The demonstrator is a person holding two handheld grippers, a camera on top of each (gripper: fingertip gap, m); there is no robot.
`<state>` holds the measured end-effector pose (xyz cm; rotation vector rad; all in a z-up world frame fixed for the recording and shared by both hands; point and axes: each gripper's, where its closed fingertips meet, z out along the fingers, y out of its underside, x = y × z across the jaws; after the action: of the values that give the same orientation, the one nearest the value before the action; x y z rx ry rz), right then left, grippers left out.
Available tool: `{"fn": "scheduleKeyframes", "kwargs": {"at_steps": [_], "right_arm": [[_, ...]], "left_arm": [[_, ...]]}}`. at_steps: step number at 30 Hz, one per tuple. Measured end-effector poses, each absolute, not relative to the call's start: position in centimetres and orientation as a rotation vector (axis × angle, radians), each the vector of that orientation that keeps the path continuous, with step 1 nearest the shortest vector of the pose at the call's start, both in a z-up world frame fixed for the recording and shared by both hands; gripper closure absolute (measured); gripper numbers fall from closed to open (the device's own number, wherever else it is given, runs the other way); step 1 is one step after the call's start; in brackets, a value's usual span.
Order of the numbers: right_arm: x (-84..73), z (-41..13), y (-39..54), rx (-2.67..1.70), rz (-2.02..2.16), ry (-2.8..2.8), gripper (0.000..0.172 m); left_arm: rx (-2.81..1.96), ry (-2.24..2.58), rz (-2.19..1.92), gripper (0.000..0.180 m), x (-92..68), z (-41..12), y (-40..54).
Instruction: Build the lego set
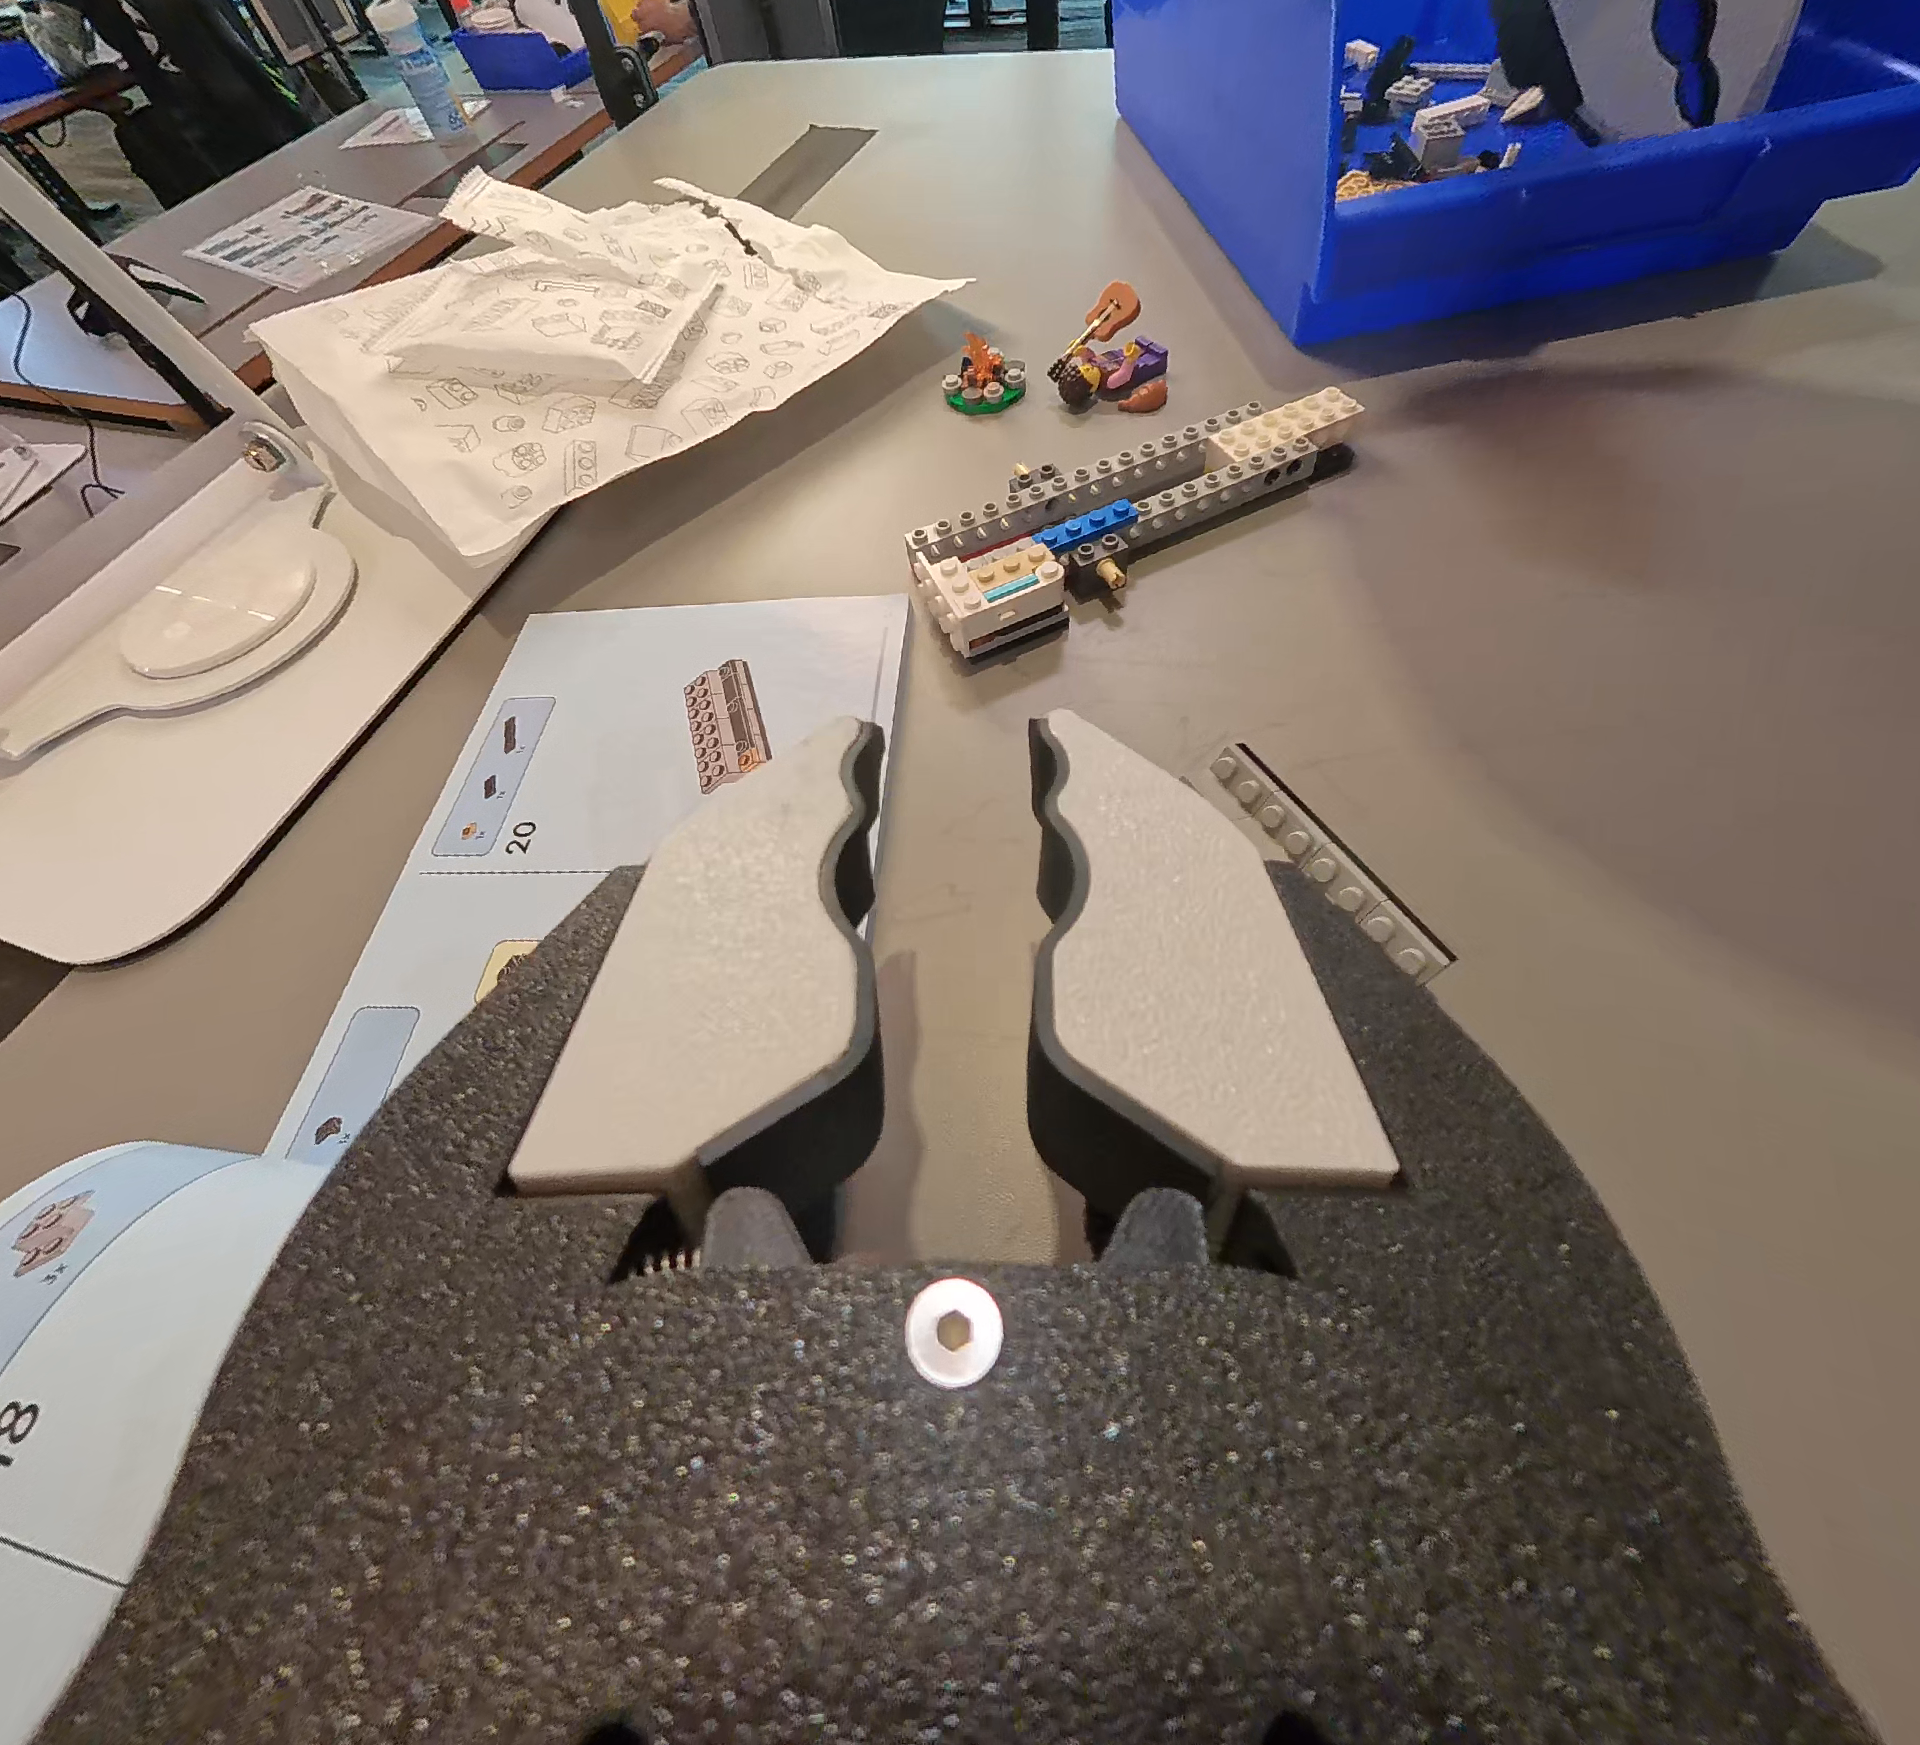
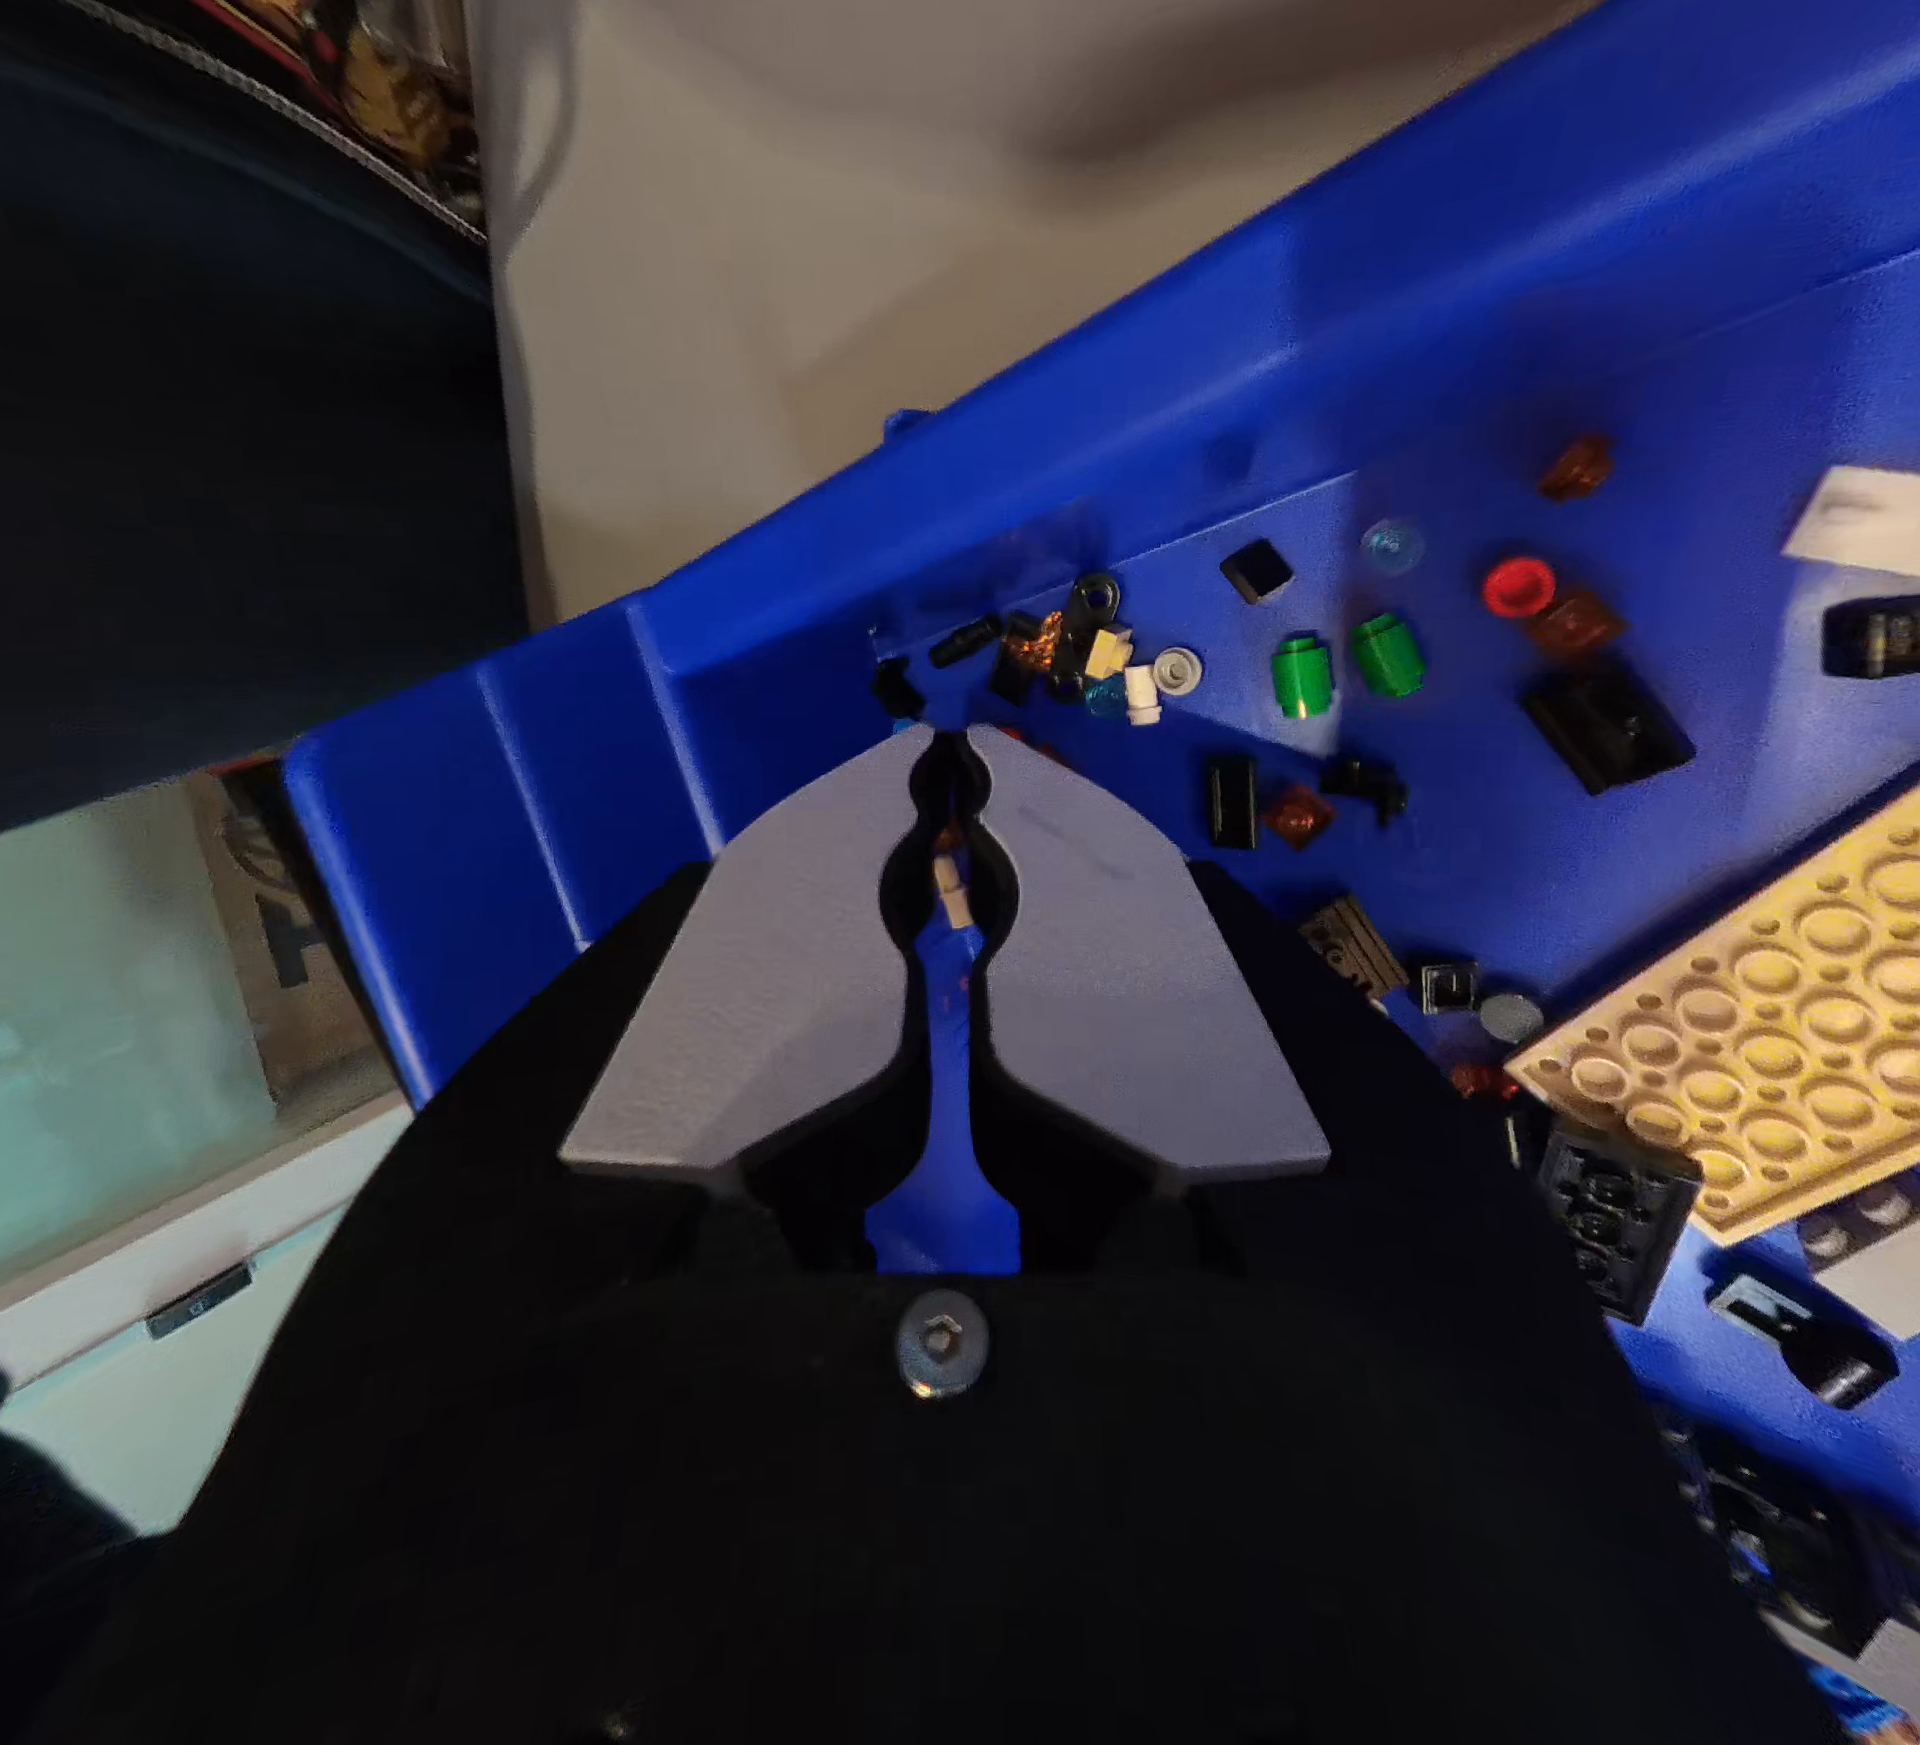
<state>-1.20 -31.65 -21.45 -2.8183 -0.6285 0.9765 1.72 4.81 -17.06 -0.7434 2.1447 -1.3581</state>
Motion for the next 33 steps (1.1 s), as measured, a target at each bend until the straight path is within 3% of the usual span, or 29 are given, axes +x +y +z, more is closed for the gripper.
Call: {"fn": "scheduleKeyframes", "kwargs": {"at_steps": [10, 26, 33], "right_arm": [[-4.1, -22.5, -32.6, -2.872, 1.209, -0.734, 0.171], [2.8, -20.3, -34.8, -3.089, 0.881, -0.437, 0.167], [-0.6, -21.2, -34.6, -3.161, 1.036, -0.469, 0.149]], "left_arm": [[-0.733, 2.139, -1.334, 0.153, 2.0, -17.1, 5.2], [-0.694, 2.12, -1.31, 0.153, 1.8, -17.0, 5.2], [-0.694, 2.089, -1.325, 0.153, 1.8, -16.6, 5.3]]}}
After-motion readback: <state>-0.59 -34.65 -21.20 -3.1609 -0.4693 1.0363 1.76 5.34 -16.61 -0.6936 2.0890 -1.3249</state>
